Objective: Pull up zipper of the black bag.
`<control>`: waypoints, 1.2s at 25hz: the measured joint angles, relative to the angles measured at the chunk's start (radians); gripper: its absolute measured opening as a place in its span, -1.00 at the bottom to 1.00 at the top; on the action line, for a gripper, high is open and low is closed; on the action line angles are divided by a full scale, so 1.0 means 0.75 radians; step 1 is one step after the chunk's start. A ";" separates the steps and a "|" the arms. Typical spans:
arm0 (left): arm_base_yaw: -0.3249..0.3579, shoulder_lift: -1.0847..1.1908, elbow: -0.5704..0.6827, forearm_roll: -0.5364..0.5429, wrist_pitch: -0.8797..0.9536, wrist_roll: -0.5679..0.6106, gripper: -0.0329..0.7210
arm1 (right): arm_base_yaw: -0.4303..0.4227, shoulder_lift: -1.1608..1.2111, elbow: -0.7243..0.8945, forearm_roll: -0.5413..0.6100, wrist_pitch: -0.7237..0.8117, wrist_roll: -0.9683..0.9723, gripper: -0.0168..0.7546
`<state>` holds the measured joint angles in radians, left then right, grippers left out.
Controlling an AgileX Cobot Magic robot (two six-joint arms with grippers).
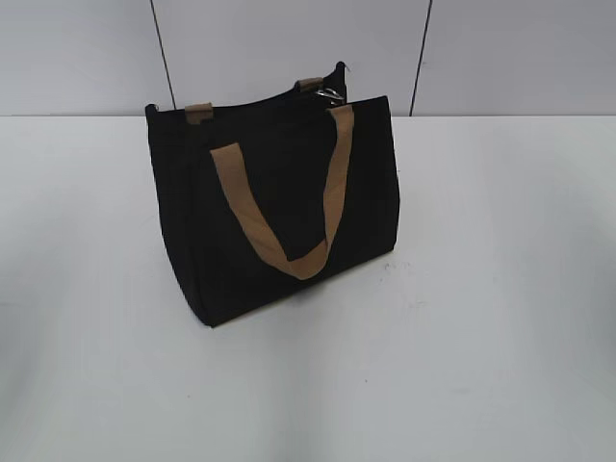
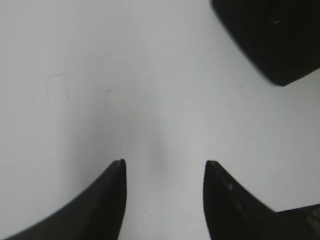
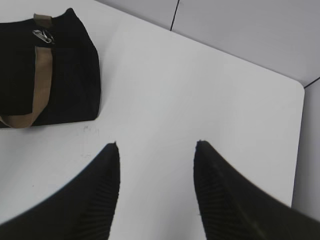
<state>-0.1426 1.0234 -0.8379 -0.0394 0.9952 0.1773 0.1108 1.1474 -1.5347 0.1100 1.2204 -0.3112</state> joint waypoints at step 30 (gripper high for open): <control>0.000 -1.378 0.359 -0.230 0.262 -0.051 0.08 | 0.000 -1.342 1.379 0.184 -0.106 0.040 0.03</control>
<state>-0.1426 -0.0098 -0.5685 -0.2122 1.1918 0.1393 0.1108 0.1406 -0.5001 0.2482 1.1411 -0.2813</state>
